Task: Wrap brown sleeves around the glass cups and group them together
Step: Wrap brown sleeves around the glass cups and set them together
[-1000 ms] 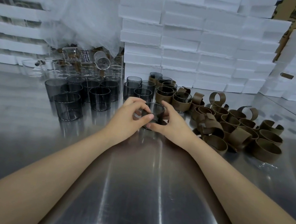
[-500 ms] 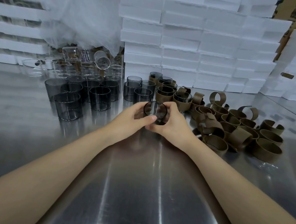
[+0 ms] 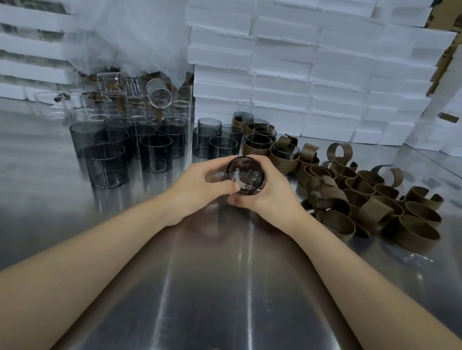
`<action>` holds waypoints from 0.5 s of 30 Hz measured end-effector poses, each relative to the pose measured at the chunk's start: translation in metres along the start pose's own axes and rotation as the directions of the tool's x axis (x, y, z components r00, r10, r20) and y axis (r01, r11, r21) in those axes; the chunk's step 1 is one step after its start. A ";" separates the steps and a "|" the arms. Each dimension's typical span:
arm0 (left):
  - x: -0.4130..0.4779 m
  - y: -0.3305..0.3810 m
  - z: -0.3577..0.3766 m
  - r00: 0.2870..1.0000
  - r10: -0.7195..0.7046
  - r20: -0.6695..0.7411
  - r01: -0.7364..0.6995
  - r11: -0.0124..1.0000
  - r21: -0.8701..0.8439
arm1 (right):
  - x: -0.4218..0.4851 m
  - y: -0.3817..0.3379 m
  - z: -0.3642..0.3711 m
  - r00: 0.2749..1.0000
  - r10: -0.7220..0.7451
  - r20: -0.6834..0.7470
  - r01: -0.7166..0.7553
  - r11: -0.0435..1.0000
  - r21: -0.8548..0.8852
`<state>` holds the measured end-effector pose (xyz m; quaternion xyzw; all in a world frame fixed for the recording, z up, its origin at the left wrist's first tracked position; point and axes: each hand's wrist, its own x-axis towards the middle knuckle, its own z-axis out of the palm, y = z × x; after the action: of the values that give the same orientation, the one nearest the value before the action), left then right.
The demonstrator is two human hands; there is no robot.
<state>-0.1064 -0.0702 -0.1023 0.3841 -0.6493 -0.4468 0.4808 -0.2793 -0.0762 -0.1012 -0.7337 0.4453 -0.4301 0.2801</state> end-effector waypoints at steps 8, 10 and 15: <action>0.001 0.005 0.001 0.997 -0.068 -0.038 0.062 0.986 -0.152 | 0.000 -0.001 -0.001 0.999 -0.032 0.017 0.032 0.999 -0.008; 0.000 0.005 0.001 0.995 -0.064 -0.074 0.049 0.980 -0.193 | -0.001 -0.002 0.000 0.998 -0.062 0.024 0.062 0.998 -0.007; -0.001 0.006 0.000 0.989 -0.077 -0.128 0.043 0.966 -0.255 | -0.003 -0.004 0.001 0.989 -0.139 0.042 0.140 0.990 -0.028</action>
<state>-0.1062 -0.0677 -0.0965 0.3692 -0.5411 -0.5125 0.5552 -0.2776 -0.0722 -0.0996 -0.7757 0.3937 -0.4270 0.2468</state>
